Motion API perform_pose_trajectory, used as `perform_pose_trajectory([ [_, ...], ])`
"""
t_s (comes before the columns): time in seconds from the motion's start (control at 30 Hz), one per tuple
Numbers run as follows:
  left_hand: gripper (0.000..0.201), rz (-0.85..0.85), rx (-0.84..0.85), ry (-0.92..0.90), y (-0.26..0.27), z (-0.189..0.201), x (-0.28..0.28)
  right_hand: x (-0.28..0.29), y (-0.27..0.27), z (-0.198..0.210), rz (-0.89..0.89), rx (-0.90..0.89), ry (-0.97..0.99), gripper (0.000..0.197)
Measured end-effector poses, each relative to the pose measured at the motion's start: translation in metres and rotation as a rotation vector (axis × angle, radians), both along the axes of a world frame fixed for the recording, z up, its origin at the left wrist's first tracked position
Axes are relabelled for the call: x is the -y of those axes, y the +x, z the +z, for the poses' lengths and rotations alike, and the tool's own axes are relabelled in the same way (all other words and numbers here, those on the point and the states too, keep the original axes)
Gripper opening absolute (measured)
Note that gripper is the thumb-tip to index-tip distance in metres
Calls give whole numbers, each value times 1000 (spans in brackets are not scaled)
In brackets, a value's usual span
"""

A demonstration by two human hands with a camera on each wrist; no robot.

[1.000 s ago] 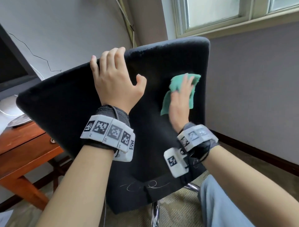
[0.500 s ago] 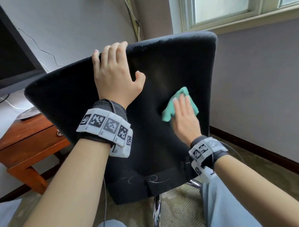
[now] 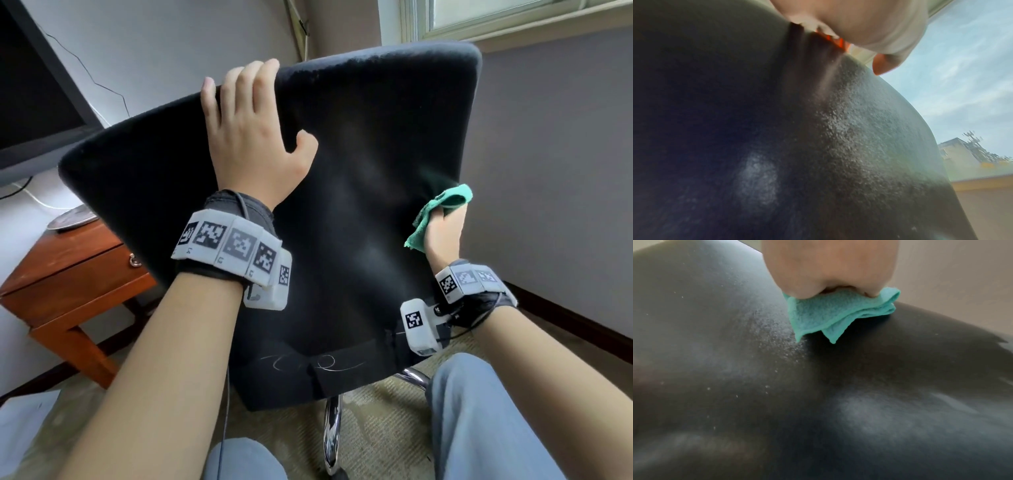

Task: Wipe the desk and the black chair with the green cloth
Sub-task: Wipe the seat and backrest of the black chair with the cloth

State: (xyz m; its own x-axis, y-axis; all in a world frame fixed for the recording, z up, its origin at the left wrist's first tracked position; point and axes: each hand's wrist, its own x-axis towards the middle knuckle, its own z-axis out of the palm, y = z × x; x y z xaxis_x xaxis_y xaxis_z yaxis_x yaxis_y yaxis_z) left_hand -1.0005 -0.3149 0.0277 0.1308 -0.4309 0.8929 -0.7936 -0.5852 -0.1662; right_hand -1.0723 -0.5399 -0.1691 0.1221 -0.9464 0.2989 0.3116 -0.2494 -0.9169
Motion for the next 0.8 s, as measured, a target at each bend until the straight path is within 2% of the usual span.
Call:
perform_pose_trajectory([
  [0.17, 72, -13, 43, -38, 2, -7, 4, 4, -1, -43, 73, -112, -39, 40],
  [0.3, 77, -32, 139, -11, -5, -37, 14, 5, 2, -86, 132, -158, 36, 53],
  [0.37, 75, -72, 220, 72, -6, -61, 25, -9, -3, -84, 120, -149, 85, 68],
  [0.43, 74, -123, 300, 191, -6, -88, 36, -20, -7, -81, 99, -140, 92, 73],
  [0.7, 64, -213, 440, 630, 3, -188, 68, -11, -1, -124, 20, -109, 29, 60],
  [0.8, 61, -223, 416, 730, 5, -214, 68, -12, -1, -149, 24, -113, 113, 62],
])
